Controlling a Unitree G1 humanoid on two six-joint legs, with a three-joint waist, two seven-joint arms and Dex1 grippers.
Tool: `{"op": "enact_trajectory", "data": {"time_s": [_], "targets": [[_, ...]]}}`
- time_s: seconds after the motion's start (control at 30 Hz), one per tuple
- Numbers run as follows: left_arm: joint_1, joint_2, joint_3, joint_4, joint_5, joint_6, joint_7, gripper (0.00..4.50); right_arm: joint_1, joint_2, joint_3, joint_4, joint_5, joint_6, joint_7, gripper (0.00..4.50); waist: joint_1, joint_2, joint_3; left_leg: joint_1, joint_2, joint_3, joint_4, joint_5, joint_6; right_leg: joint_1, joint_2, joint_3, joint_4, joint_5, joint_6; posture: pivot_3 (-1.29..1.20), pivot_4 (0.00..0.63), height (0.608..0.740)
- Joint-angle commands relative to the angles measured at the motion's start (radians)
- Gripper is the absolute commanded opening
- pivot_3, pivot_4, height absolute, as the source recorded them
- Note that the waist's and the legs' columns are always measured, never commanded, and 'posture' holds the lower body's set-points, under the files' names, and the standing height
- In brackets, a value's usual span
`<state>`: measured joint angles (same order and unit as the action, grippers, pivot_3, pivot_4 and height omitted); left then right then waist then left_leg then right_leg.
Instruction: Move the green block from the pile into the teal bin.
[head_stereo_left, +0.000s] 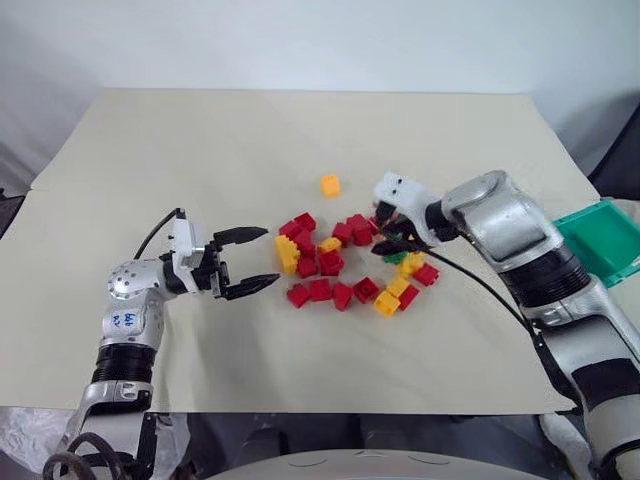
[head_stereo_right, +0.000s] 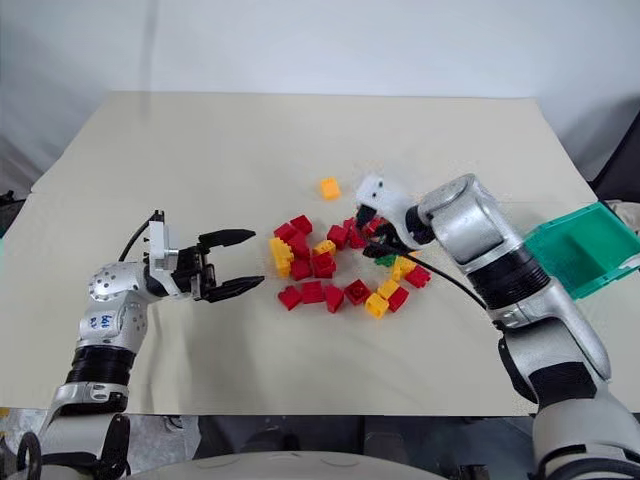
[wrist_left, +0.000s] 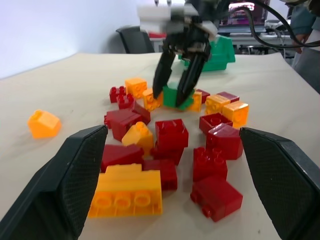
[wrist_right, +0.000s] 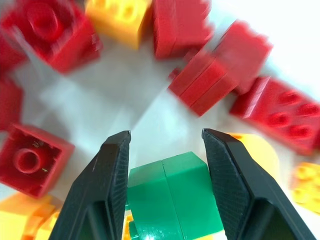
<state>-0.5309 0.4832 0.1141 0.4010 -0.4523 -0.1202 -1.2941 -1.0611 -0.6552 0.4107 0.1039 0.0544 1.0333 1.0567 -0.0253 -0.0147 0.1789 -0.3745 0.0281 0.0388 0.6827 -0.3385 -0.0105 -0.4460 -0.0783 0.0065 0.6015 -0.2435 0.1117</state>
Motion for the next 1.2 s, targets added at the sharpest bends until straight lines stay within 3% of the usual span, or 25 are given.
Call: {"op": "enact_trajectory", "data": {"time_s": [0.03, 0.27, 0.5, 0.67, 0.83, 1.1, 1.2], "targets": [[-0.025, -0.001, -0.008, -0.036, -0.006, 0.005, -0.008, 4.5, -0.004, -0.061, -0.105, -0.098, 0.048, 0.041, 0.006, 1.9, 0.001, 0.0, 0.0, 0.0, 0.0, 0.0, 0.0, 0.0, 0.0, 0.0, 0.0, 0.0, 0.0, 0.0, 0.0, 0.0, 0.15, 0.74], [-0.105, -0.068, -0.069, -0.056, 0.0, 0.049, 0.006, 4.5, 0.108, -0.216, -0.333, -0.177, 0.049, 0.035, -0.116, 1.9, 0.023, 0.0, 0.0, -0.001, -0.001, 0.0, 0.0, 0.0, 0.0, 0.0, 0.0, 0.0, -0.002, 0.0, 0.001, 0.0, 0.15, 0.74], [-0.221, -0.218, -0.175, -0.001, 0.117, 0.043, 0.144, 4.5, 0.471, -0.495, -0.677, -0.199, 0.002, -0.084, -0.194, 1.9, 0.053, 0.0, 0.0, -0.003, -0.002, 0.002, 0.0, -0.001, 0.002, 0.001, 0.0, 0.002, -0.01, 0.002, 0.004, 0.0, 0.15, 0.74], [-0.292, -0.281, -0.215, 0.041, 0.178, 0.05, 0.211, 4.5, 0.559, -0.562, -0.749, -0.097, -0.014, -0.163, -0.246, 1.9, 0.038, 0.0, 0.0, -0.001, -0.003, 0.007, 0.0, -0.001, 0.002, 0.001, 0.0, 0.007, -0.01, 0.004, 0.007, 0.0, 0.15, 0.74], [-0.387, -0.376, -0.254, 0.126, 0.233, 0.073, 0.298, 4.5, 0.588, -0.521, -0.734, 0.084, -0.031, -0.291, -0.321, 1.9, 0.035, 0.0, 0.0, 0.003, -0.003, 0.008, 0.0, -0.001, 0.006, 0.002, 0.001, 0.01, -0.011, 0.004, 0.007, 0.0, 0.15, 0.74], [-0.438, -0.374, -0.247, 0.174, 0.26, 0.145, 0.354, 4.5, 0.563, -0.512, -0.717, 0.132, 0.002, -0.332, -0.328, 4.46, 0.024, 0.004, 0.0, 0.004, -0.004, 0.01, 0.0, -0.001, 0.006, 0.002, 0.001, 0.014, -0.01, 0.004, 0.008, 0.0, 0.15, 0.74], [-0.42, -0.345, -0.227, 0.157, 0.24, 0.152, 0.33, 4.5, 0.553, -0.506, -0.724, 0.12, 0.02, -0.37, -0.319, 4.46, 0.024, 0.004, 0.0, 0.004, -0.004, 0.011, 0.0, -0.001, 0.006, 0.002, 0.001, 0.014, -0.01, 0.005, 0.008, 0.0, 0.15, 0.74]]}}
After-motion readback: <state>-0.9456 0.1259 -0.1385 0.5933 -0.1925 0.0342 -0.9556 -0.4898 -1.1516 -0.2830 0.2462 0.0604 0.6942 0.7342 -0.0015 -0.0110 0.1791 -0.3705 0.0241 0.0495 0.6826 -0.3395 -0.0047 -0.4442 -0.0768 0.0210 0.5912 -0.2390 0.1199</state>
